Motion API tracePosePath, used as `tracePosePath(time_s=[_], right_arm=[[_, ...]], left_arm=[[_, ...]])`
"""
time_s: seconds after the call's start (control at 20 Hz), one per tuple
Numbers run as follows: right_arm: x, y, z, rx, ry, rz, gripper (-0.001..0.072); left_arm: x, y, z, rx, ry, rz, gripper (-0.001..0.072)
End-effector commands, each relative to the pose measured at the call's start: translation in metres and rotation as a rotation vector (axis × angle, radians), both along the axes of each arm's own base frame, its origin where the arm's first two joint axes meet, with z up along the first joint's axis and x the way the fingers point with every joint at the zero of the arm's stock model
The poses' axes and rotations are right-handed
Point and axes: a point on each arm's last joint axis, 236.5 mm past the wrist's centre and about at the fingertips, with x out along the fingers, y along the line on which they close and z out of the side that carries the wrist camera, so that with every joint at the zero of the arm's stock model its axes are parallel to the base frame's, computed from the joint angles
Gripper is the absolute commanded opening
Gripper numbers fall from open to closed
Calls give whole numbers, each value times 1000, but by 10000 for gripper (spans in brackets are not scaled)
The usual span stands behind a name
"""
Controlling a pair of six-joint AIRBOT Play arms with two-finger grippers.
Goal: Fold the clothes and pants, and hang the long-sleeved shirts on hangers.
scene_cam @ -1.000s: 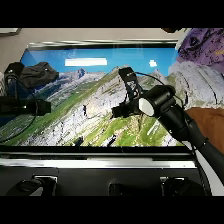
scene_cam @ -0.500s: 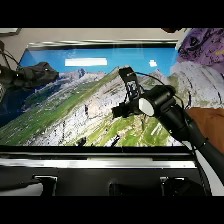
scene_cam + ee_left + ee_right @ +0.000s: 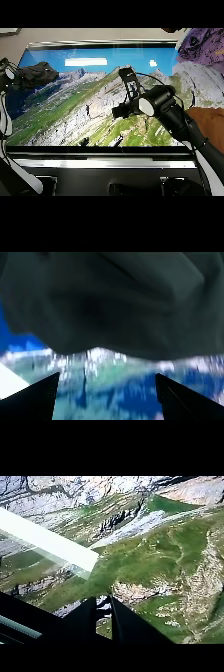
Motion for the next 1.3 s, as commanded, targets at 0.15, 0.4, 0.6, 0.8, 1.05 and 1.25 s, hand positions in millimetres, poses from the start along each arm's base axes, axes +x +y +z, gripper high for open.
tracePosePath(time_s=[0.15,0.4,0.6,0.8,1.05,1.25], right_arm=[[0,1,1,2,-3,0,151],[0,1,1,2,-3,0,151],[0,0,0,0,0,0,151],[-3,-2,0,2,17,-24,273],[-15,-42,-6,-157,60,-52,284],[-20,-91,8,-329,27,-80,285]], left_arm=[[39,25,-40,49,-154,23,720],[39,21,-42,34,-146,28,16],[22,9,13,33,-110,6,13],[-22,-42,91,67,-14,-139,12],[-120,-183,115,-92,94,-339,12],[-228,-337,94,-307,186,-550,13]])
